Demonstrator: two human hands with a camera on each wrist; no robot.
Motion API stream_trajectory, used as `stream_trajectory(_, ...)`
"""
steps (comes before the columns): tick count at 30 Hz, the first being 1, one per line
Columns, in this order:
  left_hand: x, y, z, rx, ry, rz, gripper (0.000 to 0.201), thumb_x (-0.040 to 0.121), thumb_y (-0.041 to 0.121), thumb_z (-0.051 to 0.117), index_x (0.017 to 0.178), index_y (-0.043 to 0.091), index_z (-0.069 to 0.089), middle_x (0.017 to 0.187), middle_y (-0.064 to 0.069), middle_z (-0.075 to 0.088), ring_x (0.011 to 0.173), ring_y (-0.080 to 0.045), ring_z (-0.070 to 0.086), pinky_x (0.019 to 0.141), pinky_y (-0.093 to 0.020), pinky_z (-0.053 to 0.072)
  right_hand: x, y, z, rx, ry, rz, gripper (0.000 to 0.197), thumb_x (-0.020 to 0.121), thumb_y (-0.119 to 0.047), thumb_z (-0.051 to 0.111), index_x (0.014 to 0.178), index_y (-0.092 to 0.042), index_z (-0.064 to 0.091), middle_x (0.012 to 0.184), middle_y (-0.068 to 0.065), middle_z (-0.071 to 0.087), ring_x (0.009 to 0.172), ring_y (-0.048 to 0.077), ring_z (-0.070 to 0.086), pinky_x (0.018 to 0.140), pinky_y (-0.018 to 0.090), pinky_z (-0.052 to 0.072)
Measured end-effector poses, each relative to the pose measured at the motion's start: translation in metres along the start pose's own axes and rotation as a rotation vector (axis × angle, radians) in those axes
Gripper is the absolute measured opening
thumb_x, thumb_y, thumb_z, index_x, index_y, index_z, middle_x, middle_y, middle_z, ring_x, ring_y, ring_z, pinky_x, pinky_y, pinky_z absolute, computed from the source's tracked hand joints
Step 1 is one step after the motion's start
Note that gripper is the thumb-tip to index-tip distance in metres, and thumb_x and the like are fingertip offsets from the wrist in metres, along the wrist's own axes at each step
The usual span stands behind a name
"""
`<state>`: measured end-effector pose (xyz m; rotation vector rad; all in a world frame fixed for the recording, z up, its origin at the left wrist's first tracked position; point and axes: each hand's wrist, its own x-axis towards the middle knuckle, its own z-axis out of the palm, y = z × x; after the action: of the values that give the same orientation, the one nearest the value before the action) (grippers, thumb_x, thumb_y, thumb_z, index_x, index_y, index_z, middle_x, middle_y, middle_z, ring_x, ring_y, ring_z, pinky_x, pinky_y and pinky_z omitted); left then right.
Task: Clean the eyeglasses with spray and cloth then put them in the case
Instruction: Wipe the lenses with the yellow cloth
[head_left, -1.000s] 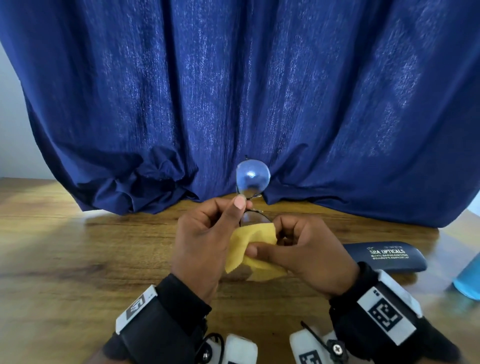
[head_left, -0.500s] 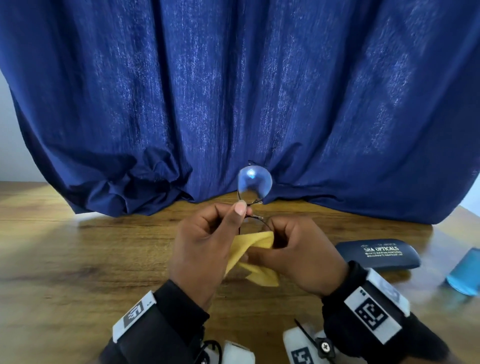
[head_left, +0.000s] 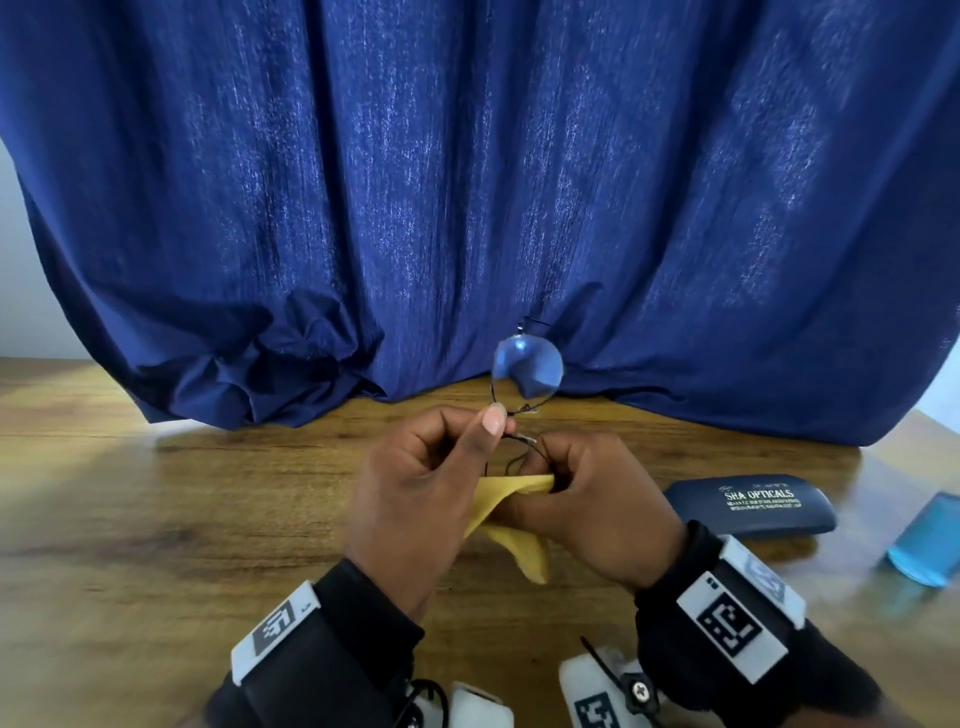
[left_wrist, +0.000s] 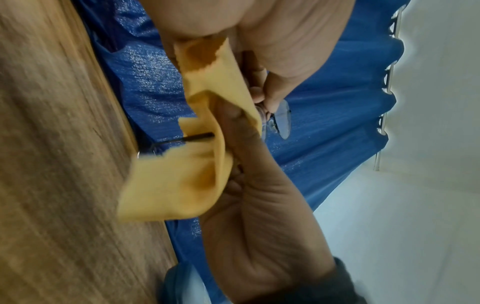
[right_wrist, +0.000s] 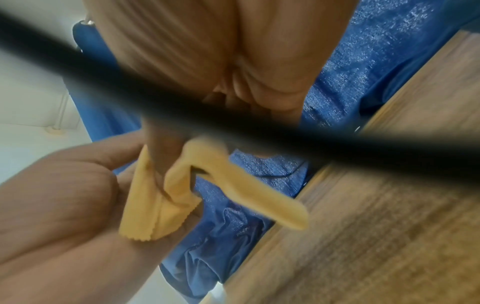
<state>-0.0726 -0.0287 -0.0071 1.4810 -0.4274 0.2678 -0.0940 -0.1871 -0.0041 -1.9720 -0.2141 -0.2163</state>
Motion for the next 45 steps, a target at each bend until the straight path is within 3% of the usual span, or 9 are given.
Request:
stream_trajectory(3,0.0,0.001,0.0,-0.004,-0.017,0.006,0.019,0.088,0.036,0.069,0.077,0.024,0.079,0.064,0.016,0.071,0.062,0.003,0.064,0.065,-0.02,0.052,-0.001,-0.001,0.0,0.074,-0.008,0.039,0.027,0.075,-0.015,0.088,0.066,-0.004,0.065,0.065,0.014,0.068,0.059,0.018,0.059,0.06,0.035,0.051)
stream_trajectory(6,0.004,0.0,-0.004,0.031,-0.003,0.011,0.019,0.088,0.037,0.07,0.073,0.029,0.078,0.082,0.006,0.081,0.083,-0.011,0.076,0.075,-0.036,0.061,0.001,-0.002,-0.002,0.173,0.002,0.042,0.015,0.077,-0.003,0.084,0.084,0.003,0.073,0.086,0.024,0.075,0.076,0.039,0.071,0.077,0.047,0.061)
stream_trajectory(11,0.004,0.0,-0.005,0.069,0.016,0.035,0.019,0.09,0.036,0.071,0.084,0.02,0.08,0.08,-0.004,0.081,0.078,-0.032,0.077,0.075,-0.06,0.061,0.001,-0.004,0.0,0.313,0.005,0.038,0.03,0.075,0.011,0.08,0.099,-0.006,0.075,0.09,0.015,0.08,0.082,0.022,0.076,0.074,0.033,0.063)
stream_trajectory(17,0.005,0.0,-0.008,0.016,0.046,0.064,0.017,0.091,0.029,0.07,0.08,0.018,0.077,0.073,0.0,0.08,0.068,-0.014,0.075,0.063,-0.031,0.061,0.003,-0.004,-0.003,0.44,-0.062,0.051,0.049,0.08,0.015,0.072,0.122,-0.01,0.069,0.104,0.014,0.08,0.096,0.023,0.077,0.078,0.03,0.061)
stream_trajectory(27,0.003,-0.004,-0.004,0.026,-0.008,0.041,0.018,0.092,0.031,0.07,0.086,0.018,0.08,0.081,-0.005,0.081,0.08,-0.029,0.076,0.075,-0.05,0.064,0.001,-0.005,0.0,0.431,-0.043,0.093,0.048,0.077,0.017,0.075,0.118,-0.009,0.071,0.099,0.015,0.08,0.089,0.022,0.078,0.075,0.028,0.061)
stream_trajectory(30,0.003,-0.004,-0.004,-0.015,0.005,0.043,0.019,0.089,0.033,0.07,0.085,0.017,0.08,0.081,-0.006,0.081,0.077,-0.024,0.077,0.07,-0.04,0.062,0.001,-0.003,0.0,0.452,0.037,0.075,0.044,0.074,0.015,0.079,0.108,-0.011,0.073,0.094,0.012,0.08,0.084,0.021,0.076,0.073,0.029,0.062)
stream_trajectory(37,0.0,-0.007,0.001,-0.09,0.026,-0.008,0.022,0.085,0.037,0.071,0.084,0.019,0.082,0.079,-0.002,0.08,0.076,-0.016,0.073,0.072,-0.034,0.057,-0.003,-0.008,0.008,0.369,-0.085,0.031,0.047,0.086,0.009,0.072,0.127,-0.014,0.068,0.101,0.017,0.079,0.095,0.03,0.076,0.088,0.037,0.061)
stream_trajectory(42,0.001,-0.008,-0.001,-0.119,-0.007,-0.043,0.023,0.091,0.031,0.069,0.088,0.013,0.081,0.086,-0.009,0.082,0.083,-0.028,0.077,0.075,-0.041,0.063,-0.002,-0.007,0.0,0.399,0.078,0.051,0.042,0.076,0.0,0.084,0.113,-0.015,0.073,0.091,0.013,0.081,0.085,0.025,0.078,0.074,0.029,0.063)
stream_trajectory(45,0.003,-0.011,-0.002,-0.134,-0.022,-0.054,0.025,0.087,0.034,0.068,0.086,0.013,0.082,0.088,-0.011,0.082,0.086,-0.026,0.076,0.075,-0.03,0.062,-0.002,-0.01,-0.002,0.458,0.14,0.03,0.038,0.073,-0.015,0.082,0.11,-0.011,0.073,0.092,0.007,0.082,0.082,0.017,0.078,0.068,0.024,0.061)
